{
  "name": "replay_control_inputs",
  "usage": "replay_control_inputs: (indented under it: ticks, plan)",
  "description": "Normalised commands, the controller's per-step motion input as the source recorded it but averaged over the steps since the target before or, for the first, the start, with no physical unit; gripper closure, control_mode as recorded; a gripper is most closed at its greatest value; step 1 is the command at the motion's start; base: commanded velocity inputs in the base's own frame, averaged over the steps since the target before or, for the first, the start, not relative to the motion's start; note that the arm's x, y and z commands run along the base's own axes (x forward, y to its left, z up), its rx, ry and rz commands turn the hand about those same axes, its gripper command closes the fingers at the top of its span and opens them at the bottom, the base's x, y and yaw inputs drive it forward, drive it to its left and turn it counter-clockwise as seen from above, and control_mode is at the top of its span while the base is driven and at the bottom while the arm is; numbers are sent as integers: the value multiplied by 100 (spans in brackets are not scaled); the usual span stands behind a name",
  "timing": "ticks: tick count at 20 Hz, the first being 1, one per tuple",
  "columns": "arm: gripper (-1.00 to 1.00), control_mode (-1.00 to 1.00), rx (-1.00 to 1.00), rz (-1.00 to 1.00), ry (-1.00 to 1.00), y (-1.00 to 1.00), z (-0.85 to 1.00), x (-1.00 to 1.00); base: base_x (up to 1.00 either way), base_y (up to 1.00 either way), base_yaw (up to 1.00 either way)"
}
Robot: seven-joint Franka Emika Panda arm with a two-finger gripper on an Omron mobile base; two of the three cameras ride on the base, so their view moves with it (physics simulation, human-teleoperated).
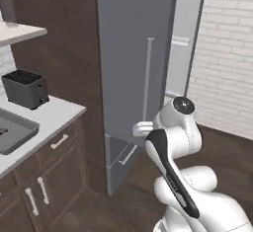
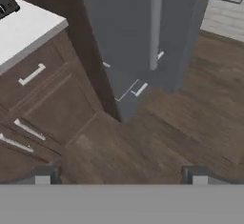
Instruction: Place one potato and one fish in each tupperware on the nearby counter, to pack two identical lunches.
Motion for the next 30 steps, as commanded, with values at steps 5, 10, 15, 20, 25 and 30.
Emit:
replay_control_inputs:
  ticks: [5,10,15,20,25,30]
  plan:
    - [-100,100,0,0,0,0,0,0,5,-100,-77]
    - [-100,100,0,0,0,0,0,0,71,-100,-43]
    - [-100,100,0,0,0,0,0,0,100,-58,-1]
    - [-100,100,0,0,0,0,0,0,100,-23,0]
    - [-100,100,0,0,0,0,0,0,100,-12,17]
    - [-100,100,0,0,0,0,0,0,99,0,57]
